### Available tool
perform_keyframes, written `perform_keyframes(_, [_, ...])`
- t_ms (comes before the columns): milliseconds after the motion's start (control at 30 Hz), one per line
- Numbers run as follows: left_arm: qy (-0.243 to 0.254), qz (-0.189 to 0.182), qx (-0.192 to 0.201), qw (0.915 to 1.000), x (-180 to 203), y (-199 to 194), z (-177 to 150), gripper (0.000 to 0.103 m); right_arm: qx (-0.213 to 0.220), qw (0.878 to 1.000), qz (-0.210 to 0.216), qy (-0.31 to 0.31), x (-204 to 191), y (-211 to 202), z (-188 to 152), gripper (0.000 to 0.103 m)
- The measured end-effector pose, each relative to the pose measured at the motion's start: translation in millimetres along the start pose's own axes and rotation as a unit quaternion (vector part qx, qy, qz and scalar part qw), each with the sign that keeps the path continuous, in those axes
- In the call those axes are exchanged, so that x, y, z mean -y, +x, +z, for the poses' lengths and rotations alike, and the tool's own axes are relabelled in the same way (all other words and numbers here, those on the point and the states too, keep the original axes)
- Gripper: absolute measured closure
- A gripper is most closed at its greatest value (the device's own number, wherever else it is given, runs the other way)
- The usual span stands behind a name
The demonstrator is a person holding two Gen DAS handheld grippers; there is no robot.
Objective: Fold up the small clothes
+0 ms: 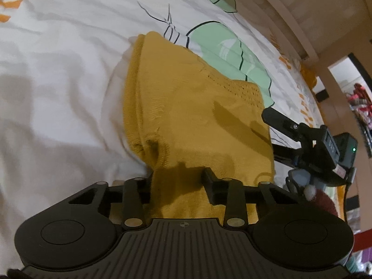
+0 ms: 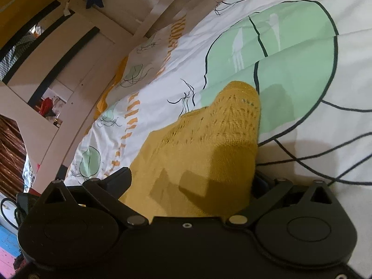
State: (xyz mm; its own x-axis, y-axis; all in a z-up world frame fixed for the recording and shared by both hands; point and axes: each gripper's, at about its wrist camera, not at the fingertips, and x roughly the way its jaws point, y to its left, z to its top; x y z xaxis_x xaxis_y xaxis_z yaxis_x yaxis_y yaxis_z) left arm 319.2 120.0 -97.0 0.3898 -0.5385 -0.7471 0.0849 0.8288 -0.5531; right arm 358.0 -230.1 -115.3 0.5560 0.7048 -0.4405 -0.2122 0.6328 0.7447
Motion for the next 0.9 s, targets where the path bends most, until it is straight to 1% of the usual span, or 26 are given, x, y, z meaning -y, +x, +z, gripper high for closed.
perform_keyframes(33, [-0.001, 0.001, 0.001, 1.0, 0, 0, 0, 0.071, 0.0, 1.0, 0.0, 0.001, 0, 0, 0, 0.001])
perform_keyframes(233, [0.005, 0.012, 0.006, 0.9999, 8, -3, -3, 0.071, -0.002, 1.0, -0.006, 0.003, -3, 3, 1, 0.0])
perform_keyframes(333, [0.007, 0.013, -0.001, 0.9999, 8, -3, -6, 0.071, -0.001, 1.0, -0.006, 0.004, -2, 3, 1, 0.0])
perform_keyframes(400, [0.01, 0.016, -0.007, 0.9998, 9, -3, -7, 0.066, 0.0, 1.0, -0.005, 0.004, -2, 3, 1, 0.001])
perform_keyframes(433, [0.008, 0.016, -0.012, 0.9998, 8, -1, -7, 0.061, -0.001, 1.0, -0.004, 0.004, -1, 3, 1, 0.001])
perform_keyframes(500, [0.001, 0.013, -0.017, 0.9998, 6, 1, -7, 0.06, -0.001, 1.0, -0.002, 0.004, 0, 3, 1, 0.001])
perform_keyframes(533, [0.005, 0.012, -0.019, 0.9997, 7, 1, -7, 0.061, -0.001, 1.0, -0.001, 0.004, 0, 3, 1, 0.001])
perform_keyframes(567, [0.012, 0.013, -0.02, 0.9996, 8, 1, -7, 0.064, -0.001, 1.0, -0.001, 0.004, 1, 3, 1, 0.001])
perform_keyframes(600, [0.013, 0.01, -0.018, 0.9997, 9, -1, -7, 0.068, 0.0, 1.0, -0.001, 0.004, 1, 4, 1, 0.001])
perform_keyframes(633, [0.009, 0.004, -0.016, 0.9998, 9, -3, -8, 0.077, 0.001, 1.0, -0.001, 0.004, 1, 4, 1, 0.001])
perform_keyframes(667, [0.003, -0.003, -0.016, 0.9999, 9, -4, -8, 0.08, 0.001, 1.0, -0.001, 0.005, 1, 4, 1, 0.001])
perform_keyframes(700, [-0.004, -0.01, -0.015, 0.9998, 8, -6, -8, 0.08, 0.001, 1.0, -0.001, 0.005, 1, 4, 1, 0.001])
perform_keyframes(733, [-0.009, -0.014, -0.015, 0.9998, 7, -6, -9, 0.083, 0.001, 1.0, 0.0, 0.006, 1, 3, 1, 0.001])
perform_keyframes(833, [-0.029, -0.025, -0.01, 0.9992, 5, -12, -10, 0.084, 0.003, 1.0, 0.0, 0.009, 1, 2, 1, 0.001])
perform_keyframes(900, [-0.031, -0.031, -0.002, 0.999, 6, -19, -11, 0.084, 0.003, 1.0, 0.001, 0.011, 1, 1, 1, 0.001])
